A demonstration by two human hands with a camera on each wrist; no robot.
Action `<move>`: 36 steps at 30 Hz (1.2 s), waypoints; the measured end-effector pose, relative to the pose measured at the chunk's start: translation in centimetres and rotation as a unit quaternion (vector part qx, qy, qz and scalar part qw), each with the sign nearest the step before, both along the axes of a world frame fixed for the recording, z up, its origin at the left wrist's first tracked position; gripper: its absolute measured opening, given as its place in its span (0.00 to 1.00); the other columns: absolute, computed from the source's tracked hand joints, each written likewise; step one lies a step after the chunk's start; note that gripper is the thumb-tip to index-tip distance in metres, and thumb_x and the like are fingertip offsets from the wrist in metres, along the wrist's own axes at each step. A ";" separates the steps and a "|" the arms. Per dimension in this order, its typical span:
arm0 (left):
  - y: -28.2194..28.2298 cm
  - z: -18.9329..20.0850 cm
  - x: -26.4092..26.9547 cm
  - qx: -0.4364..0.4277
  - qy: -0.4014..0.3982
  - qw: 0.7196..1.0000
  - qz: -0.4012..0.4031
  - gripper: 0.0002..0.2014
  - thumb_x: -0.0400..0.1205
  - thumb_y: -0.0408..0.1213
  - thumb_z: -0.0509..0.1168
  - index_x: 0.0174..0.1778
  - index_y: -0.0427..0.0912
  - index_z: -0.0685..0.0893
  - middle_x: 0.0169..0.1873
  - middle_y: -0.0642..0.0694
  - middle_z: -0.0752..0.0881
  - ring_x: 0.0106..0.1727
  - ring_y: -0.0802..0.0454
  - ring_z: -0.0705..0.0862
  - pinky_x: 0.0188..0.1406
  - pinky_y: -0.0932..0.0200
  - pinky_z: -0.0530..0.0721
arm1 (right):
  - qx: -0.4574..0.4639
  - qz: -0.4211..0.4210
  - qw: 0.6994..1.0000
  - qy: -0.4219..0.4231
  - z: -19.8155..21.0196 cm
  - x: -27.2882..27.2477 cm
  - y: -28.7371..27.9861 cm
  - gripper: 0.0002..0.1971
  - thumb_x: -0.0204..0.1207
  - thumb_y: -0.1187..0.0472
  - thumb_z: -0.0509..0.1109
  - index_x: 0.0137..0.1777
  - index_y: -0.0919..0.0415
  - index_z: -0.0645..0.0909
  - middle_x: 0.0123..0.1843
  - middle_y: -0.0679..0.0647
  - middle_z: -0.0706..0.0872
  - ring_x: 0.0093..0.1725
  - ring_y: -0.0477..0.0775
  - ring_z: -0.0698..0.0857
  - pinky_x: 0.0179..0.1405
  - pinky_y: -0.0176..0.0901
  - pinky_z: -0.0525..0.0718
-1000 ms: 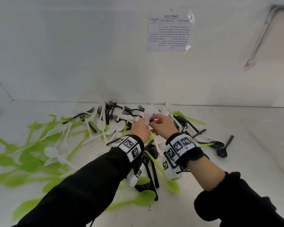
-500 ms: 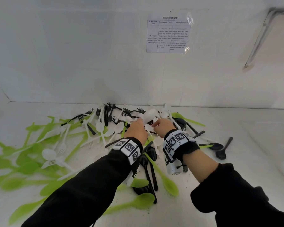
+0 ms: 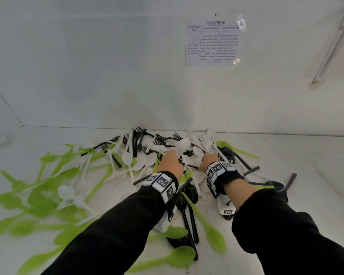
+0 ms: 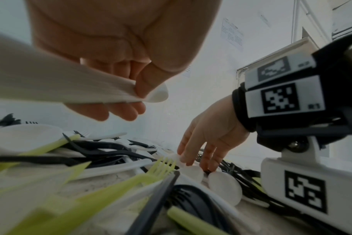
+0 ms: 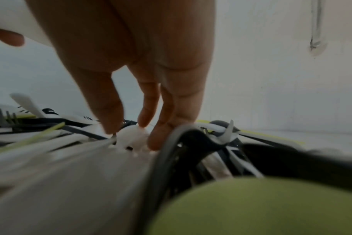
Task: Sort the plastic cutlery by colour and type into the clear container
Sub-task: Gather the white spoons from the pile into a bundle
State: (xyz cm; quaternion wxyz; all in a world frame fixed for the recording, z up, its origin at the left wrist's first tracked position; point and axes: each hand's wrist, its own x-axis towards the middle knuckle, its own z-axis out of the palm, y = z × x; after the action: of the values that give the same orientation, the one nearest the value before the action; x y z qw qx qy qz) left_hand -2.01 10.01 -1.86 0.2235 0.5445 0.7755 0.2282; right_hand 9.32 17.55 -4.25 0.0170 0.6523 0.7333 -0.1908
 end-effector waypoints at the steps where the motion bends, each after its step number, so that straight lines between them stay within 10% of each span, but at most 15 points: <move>1: 0.1 -0.1 0.0 -0.004 -0.002 1.000 0.003 0.17 0.83 0.30 0.54 0.68 0.37 0.72 0.63 0.37 0.80 0.63 0.39 0.79 0.61 0.48 0.78 | -0.008 -0.001 1.000 -0.002 -0.1 0.1 0.1 0.15 0.79 0.61 0.65 0.63 0.68 0.75 0.63 0.61 0.82 0.63 0.59 0.82 0.58 0.43 0.79; 8: 0.5 -0.1 0.4 0.000 -0.029 0.999 0.020 0.19 0.86 0.37 0.52 0.72 0.38 0.69 0.66 0.38 0.79 0.64 0.40 0.79 0.62 0.48 0.76 | -0.006 0.026 0.999 -0.032 -0.5 -0.1 0.2 0.19 0.76 0.57 0.70 0.62 0.67 0.74 0.60 0.59 0.82 0.63 0.57 0.82 0.56 0.40 0.79; 12: 0.5 0.0 0.4 0.004 -0.032 0.999 0.029 0.19 0.87 0.36 0.51 0.75 0.37 0.68 0.68 0.38 0.77 0.69 0.40 0.77 0.65 0.49 0.75 | 0.033 0.029 0.998 -0.042 0.0 -0.3 -0.2 0.15 0.83 0.63 0.60 0.33 0.62 0.68 0.44 0.58 0.78 0.65 0.56 0.82 0.60 0.38 0.78; 14: 0.4 0.1 0.3 0.002 -0.026 0.999 0.025 0.19 0.87 0.37 0.51 0.74 0.36 0.69 0.69 0.37 0.77 0.70 0.41 0.76 0.66 0.49 0.74 | 0.039 0.047 0.997 -0.041 0.0 -0.3 -0.4 0.20 0.83 0.64 0.58 0.28 0.61 0.61 0.54 0.61 0.82 0.66 0.56 0.81 0.62 0.38 0.77; 16: 0.3 0.1 0.3 -0.001 -0.025 1.000 0.018 0.19 0.87 0.37 0.51 0.74 0.37 0.69 0.69 0.38 0.77 0.69 0.41 0.76 0.65 0.49 0.74 | 0.020 0.044 0.998 -0.036 -0.1 -0.1 -0.2 0.14 0.83 0.63 0.59 0.34 0.64 0.70 0.61 0.60 0.83 0.63 0.56 0.82 0.58 0.39 0.78; 21: 0.0 0.3 0.4 0.014 -0.043 0.999 0.026 0.18 0.87 0.36 0.52 0.72 0.36 0.71 0.67 0.37 0.78 0.67 0.41 0.77 0.64 0.49 0.75 | -0.012 -0.077 0.982 0.172 0.2 1.4 0.7 0.09 0.78 0.64 0.63 0.51 0.70 0.78 0.40 0.60 0.81 0.46 0.62 0.86 0.44 0.48 0.82; 27: -0.1 0.5 1.4 0.026 -0.083 0.996 0.027 0.18 0.87 0.35 0.52 0.72 0.34 0.70 0.69 0.36 0.77 0.69 0.41 0.76 0.65 0.51 0.74 | -0.032 -0.136 0.906 0.400 1.5 2.1 -0.2 0.23 0.82 0.69 0.57 0.77 0.70 0.61 0.38 0.53 0.77 0.34 0.52 0.80 0.44 0.49 0.84; 36: 0.4 0.2 2.5 0.039 -0.204 0.977 0.046 0.13 0.85 0.35 0.56 0.61 0.34 0.78 0.58 0.39 0.81 0.57 0.41 0.82 0.58 0.51 0.82 | -0.042 -0.088 0.886 0.453 1.7 0.4 -2.6 0.12 0.77 0.67 0.65 0.60 0.61 0.76 0.53 0.63 0.88 0.48 0.60 0.88 0.57 0.58 0.86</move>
State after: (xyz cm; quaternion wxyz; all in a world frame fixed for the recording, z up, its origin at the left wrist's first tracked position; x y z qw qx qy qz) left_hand 0.50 10.45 -1.69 0.3447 0.4588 0.7281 0.3750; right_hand 9.69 14.93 -2.58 -0.3067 0.5555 0.5918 -0.4971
